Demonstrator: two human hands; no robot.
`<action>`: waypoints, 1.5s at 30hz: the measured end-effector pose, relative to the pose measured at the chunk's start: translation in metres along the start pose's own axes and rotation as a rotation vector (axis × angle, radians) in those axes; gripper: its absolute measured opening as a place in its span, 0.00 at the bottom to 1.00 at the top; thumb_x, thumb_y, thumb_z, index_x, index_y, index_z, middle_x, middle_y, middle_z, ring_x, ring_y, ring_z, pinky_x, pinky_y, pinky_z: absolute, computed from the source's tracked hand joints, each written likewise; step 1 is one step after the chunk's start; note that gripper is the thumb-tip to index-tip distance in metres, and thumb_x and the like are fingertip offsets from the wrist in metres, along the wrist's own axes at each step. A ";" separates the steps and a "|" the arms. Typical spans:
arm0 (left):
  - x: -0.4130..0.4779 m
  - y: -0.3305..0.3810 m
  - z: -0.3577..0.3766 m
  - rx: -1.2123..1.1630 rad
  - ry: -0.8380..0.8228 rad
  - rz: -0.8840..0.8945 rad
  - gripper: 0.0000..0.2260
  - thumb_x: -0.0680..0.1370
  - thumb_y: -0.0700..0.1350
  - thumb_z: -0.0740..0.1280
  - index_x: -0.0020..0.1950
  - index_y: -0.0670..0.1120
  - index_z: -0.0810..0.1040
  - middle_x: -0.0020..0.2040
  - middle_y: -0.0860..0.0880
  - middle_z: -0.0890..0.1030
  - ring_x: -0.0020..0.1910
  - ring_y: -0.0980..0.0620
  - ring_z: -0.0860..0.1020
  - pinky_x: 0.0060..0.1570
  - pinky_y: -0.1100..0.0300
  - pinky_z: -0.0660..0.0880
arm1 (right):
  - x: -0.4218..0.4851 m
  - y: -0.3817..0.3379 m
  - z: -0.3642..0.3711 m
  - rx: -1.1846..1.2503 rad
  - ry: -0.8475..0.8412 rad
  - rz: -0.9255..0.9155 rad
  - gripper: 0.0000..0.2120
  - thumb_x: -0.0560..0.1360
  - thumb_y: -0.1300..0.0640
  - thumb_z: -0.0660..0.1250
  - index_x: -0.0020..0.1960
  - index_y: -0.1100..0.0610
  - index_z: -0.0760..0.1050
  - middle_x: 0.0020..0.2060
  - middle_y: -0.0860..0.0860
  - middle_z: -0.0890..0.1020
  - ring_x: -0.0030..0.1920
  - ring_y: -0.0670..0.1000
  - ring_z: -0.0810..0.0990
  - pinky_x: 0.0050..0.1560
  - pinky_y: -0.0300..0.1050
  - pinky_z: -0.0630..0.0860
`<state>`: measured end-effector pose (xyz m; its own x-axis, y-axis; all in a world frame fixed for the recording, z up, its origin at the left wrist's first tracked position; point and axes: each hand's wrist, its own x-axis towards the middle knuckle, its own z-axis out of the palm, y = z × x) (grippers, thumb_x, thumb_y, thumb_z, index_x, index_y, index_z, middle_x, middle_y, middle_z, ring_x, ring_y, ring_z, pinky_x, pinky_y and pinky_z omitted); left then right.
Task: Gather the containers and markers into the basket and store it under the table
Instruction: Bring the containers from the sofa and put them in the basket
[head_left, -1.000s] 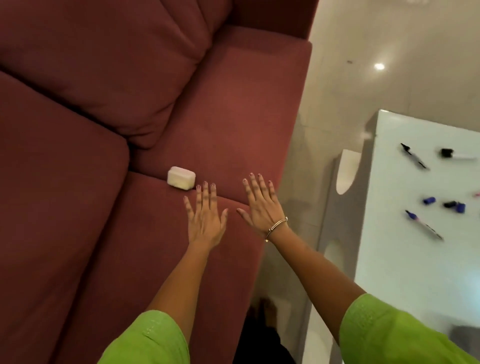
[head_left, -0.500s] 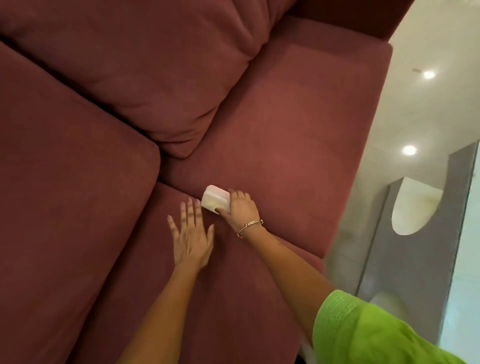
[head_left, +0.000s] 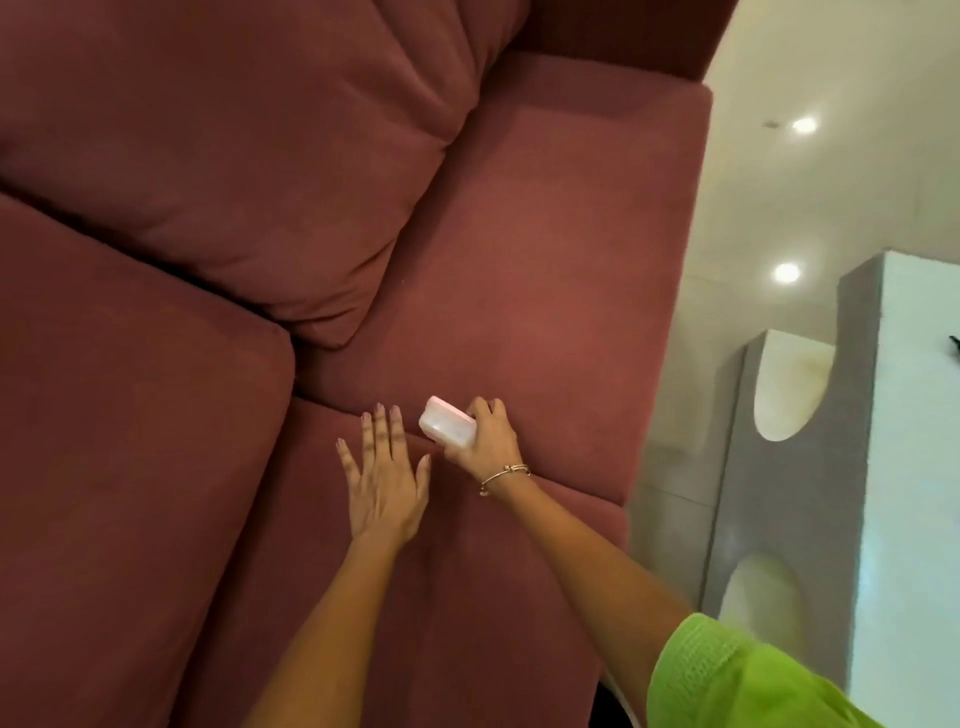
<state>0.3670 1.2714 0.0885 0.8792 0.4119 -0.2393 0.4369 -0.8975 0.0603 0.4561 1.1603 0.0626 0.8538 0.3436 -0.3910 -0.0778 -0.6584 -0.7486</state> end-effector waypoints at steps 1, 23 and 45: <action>0.000 0.010 -0.005 0.000 -0.004 0.009 0.32 0.79 0.55 0.53 0.75 0.43 0.43 0.78 0.44 0.49 0.77 0.47 0.45 0.73 0.39 0.43 | -0.006 0.005 -0.014 0.056 0.004 0.039 0.24 0.60 0.55 0.75 0.49 0.59 0.66 0.49 0.57 0.72 0.45 0.61 0.76 0.41 0.50 0.71; -0.234 0.413 0.023 -0.004 -0.145 0.842 0.31 0.79 0.57 0.53 0.75 0.43 0.46 0.78 0.43 0.51 0.77 0.46 0.48 0.73 0.42 0.40 | -0.407 0.312 -0.350 0.839 0.676 0.511 0.18 0.74 0.64 0.65 0.63 0.59 0.69 0.48 0.57 0.78 0.43 0.53 0.77 0.39 0.41 0.73; -0.380 0.491 0.126 0.204 -0.250 1.142 0.31 0.79 0.61 0.44 0.73 0.48 0.34 0.78 0.46 0.41 0.76 0.47 0.38 0.73 0.42 0.36 | -0.571 0.510 -0.339 -0.357 0.143 0.620 0.29 0.68 0.61 0.68 0.67 0.49 0.65 0.65 0.51 0.70 0.64 0.57 0.67 0.60 0.54 0.70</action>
<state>0.2233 0.6544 0.0872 0.6688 -0.6656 -0.3312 -0.6347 -0.7432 0.2118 0.1031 0.4007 0.0858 0.7680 -0.2383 -0.5944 -0.4171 -0.8904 -0.1820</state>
